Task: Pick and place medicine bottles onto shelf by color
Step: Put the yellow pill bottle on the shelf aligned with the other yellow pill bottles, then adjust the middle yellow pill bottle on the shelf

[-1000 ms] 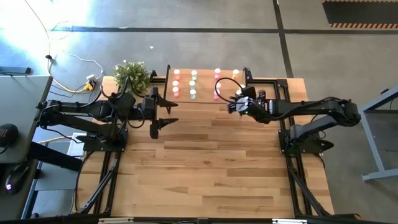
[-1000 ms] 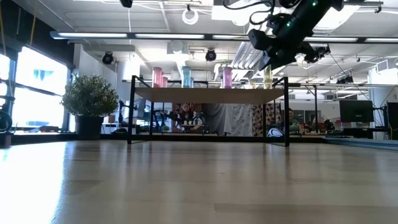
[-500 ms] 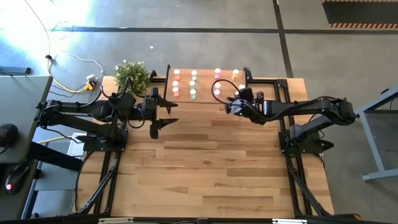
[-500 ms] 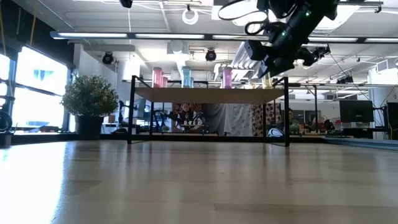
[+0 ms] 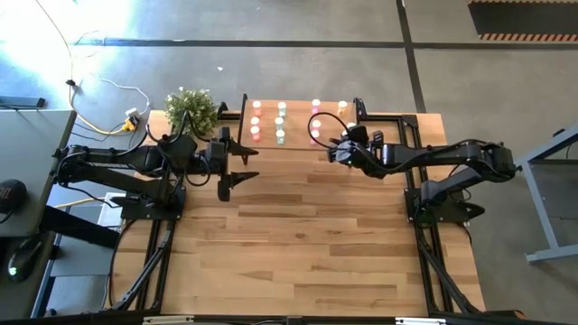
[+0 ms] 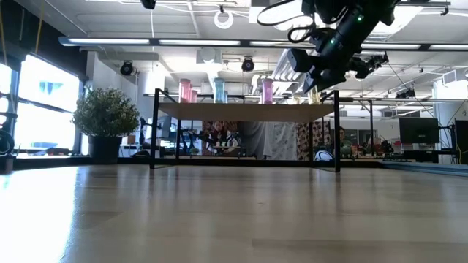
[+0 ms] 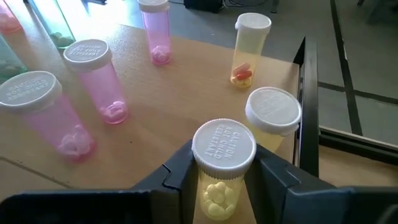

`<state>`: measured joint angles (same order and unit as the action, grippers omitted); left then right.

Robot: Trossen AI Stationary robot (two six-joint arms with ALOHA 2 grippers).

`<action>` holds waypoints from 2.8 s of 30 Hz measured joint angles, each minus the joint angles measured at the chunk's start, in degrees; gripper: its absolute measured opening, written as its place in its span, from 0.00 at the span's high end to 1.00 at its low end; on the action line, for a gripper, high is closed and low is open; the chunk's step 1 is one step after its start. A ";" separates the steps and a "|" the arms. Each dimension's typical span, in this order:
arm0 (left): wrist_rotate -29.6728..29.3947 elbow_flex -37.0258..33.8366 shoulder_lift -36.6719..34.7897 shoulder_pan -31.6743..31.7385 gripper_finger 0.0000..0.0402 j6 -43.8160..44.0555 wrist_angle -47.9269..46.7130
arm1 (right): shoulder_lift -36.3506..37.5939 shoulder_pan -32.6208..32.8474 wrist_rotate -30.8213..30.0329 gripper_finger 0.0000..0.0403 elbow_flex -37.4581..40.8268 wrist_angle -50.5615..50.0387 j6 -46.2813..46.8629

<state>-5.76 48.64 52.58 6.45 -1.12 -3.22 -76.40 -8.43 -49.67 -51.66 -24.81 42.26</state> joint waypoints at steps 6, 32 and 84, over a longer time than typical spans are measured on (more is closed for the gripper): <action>0.00 0.00 0.00 0.00 0.34 0.05 0.02 | -0.09 0.22 0.76 0.66 0.04 -0.30 0.97; 0.07 0.00 0.00 0.01 0.34 0.67 0.04 | 0.44 0.45 2.50 0.59 -0.01 -1.08 4.42; 0.05 -0.02 0.02 0.01 0.34 3.60 -0.16 | 3.64 5.38 3.61 0.59 -28.43 -30.32 -1.02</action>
<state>-5.71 48.62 52.60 6.46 2.49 -3.38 -72.76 -3.05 -46.06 -80.09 -55.13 41.24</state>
